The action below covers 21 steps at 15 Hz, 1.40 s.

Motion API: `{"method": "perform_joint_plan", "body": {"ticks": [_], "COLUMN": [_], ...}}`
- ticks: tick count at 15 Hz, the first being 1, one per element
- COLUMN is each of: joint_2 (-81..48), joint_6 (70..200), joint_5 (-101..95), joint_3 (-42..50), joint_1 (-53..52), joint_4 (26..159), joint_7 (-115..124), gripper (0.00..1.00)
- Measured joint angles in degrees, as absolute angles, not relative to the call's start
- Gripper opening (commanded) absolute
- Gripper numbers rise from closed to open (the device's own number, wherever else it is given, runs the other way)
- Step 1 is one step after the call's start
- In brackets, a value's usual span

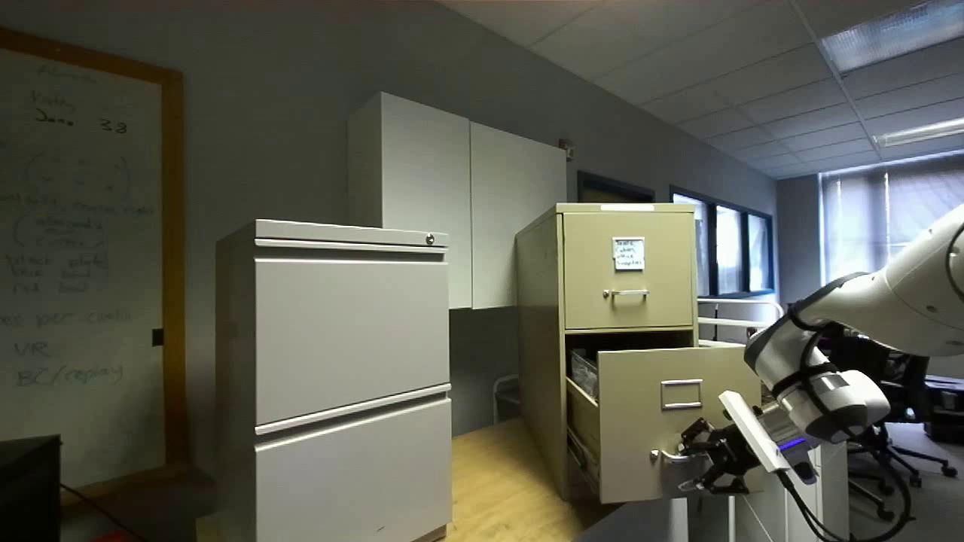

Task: Open the lower cabinet drawer

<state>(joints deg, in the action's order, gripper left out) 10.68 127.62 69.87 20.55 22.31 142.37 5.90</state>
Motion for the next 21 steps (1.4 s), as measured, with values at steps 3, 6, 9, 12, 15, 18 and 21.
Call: {"method": "perform_joint_plan", "body": {"ticks": [3,6,9,12,15,18,21], "joint_2": [14.3,16.3,16.9,16.9,16.9,16.9,16.9], "joint_6": [124.8,122.0,119.8,118.8,118.6,118.6,118.6], "joint_5": [68.9,67.3,66.1,65.7,65.6,65.6,65.6], "joint_3": [21.8,22.7,23.3,23.5,23.5,23.5,23.5], "joint_1": [23.6,24.8,25.7,26.0,26.0,26.1,26.1], "joint_4": [146.5,148.7,149.3,149.4,149.4,149.4,149.4], "joint_7": [5.0,4.9,4.9,4.9,4.9,4.9,4.9], "gripper": [0.26,0.26,0.26,0.26,0.26,0.26,0.26]}}
